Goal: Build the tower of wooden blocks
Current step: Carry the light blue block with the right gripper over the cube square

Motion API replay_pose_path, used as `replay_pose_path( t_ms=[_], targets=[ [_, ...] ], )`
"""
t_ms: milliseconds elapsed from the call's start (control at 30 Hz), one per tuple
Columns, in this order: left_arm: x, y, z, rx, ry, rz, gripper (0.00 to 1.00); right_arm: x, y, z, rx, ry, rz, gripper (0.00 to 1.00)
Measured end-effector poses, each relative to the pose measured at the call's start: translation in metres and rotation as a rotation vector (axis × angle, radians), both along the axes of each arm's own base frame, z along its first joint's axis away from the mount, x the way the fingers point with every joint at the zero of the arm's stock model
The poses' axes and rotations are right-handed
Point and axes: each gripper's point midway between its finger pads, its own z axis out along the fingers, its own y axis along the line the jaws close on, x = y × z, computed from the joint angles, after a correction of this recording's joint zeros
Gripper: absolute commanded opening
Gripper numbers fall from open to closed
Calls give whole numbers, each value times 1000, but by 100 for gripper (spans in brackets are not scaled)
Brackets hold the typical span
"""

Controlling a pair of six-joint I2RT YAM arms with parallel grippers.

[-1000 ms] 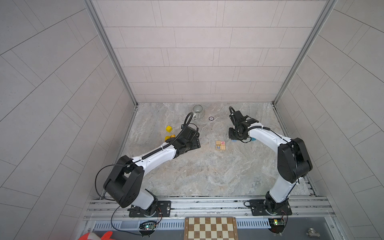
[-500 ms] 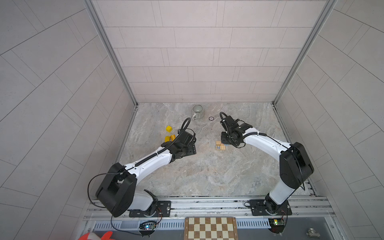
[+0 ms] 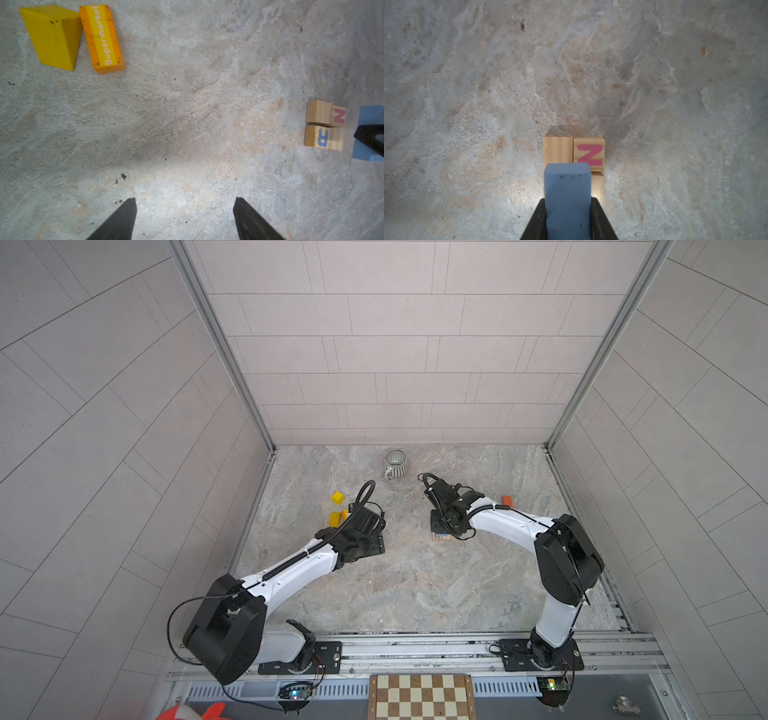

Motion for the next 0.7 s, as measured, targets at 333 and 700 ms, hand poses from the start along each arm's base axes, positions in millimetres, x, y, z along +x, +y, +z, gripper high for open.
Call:
replay_pose_path(
  t_ms=[333,700],
  targets=[
    [2,4,-1,-7,6,2,80,9,11,-4,-9,-7,4,15],
    [2,10,-9,-17,19,9,80,11,13,-18,-29,20,-2,15]
  ],
)
